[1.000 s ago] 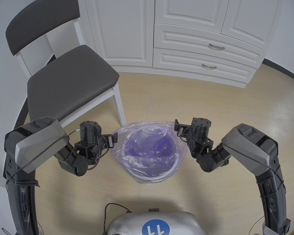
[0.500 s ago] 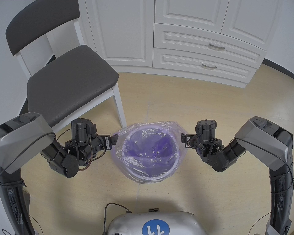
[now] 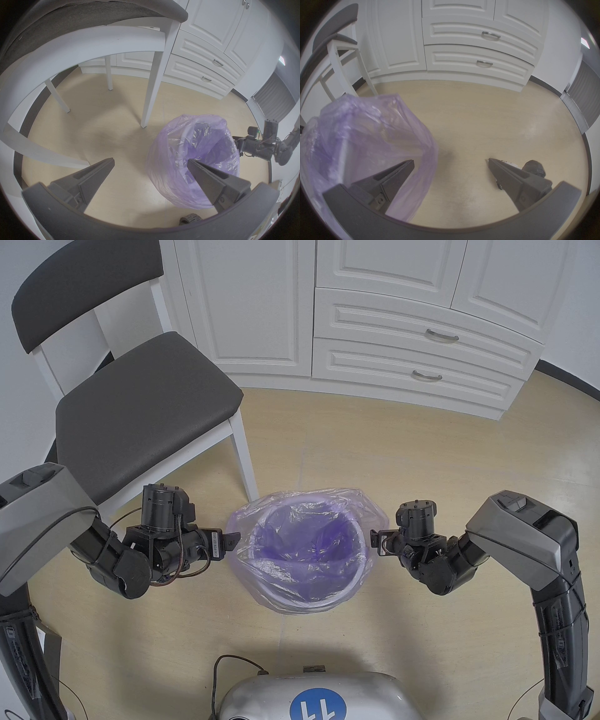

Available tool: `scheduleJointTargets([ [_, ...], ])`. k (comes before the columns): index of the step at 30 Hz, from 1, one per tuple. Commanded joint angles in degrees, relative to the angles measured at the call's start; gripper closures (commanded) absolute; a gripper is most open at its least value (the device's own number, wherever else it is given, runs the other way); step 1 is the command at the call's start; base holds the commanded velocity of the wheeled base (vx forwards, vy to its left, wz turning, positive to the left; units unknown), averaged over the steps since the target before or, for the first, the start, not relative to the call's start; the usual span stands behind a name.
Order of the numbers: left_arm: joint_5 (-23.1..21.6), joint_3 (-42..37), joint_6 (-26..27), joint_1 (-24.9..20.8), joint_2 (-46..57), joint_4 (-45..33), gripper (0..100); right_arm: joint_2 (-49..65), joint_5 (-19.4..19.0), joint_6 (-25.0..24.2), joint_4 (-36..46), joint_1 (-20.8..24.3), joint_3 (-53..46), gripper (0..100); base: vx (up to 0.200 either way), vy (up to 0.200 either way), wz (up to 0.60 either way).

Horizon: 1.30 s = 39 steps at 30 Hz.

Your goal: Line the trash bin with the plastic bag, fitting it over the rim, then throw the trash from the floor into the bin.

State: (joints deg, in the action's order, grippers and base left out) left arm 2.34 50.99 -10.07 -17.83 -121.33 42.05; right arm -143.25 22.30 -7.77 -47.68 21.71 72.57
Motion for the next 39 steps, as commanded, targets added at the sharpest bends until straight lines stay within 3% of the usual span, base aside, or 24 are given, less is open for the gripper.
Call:
scheduleJointTargets([
  [1,0.0,-0.1,0.0,0.0,-0.6,-0.1,0,-5.3,-0.8,-0.2,0.0,-1.5,2.2,0,0.0,0.0,0.0],
  [17,-1.3,-2.5,3.7,0.6,0.0,-3.3,0,-7.2,-1.6,-0.7,-0.2,-1.6,2.7,0,0.0,0.0,0.0],
  [24,-2.3,-2.1,6.1,2.7,-6.0,-3.1,0,-7.1,-1.6,-0.7,-0.2,-1.6,2.6,0,0.0,0.0,0.0],
  [32,-1.4,2.0,4.9,2.8,-15.5,-1.6,0,-7.3,-1.6,-0.8,-0.7,-1.3,2.7,0,0.0,0.0,0.0],
  [39,1.5,6.0,-0.3,2.0,-20.1,-0.6,0,-8.3,-1.6,-0.8,-0.8,-1.1,3.5,0,0.0,0.0,0.0],
])
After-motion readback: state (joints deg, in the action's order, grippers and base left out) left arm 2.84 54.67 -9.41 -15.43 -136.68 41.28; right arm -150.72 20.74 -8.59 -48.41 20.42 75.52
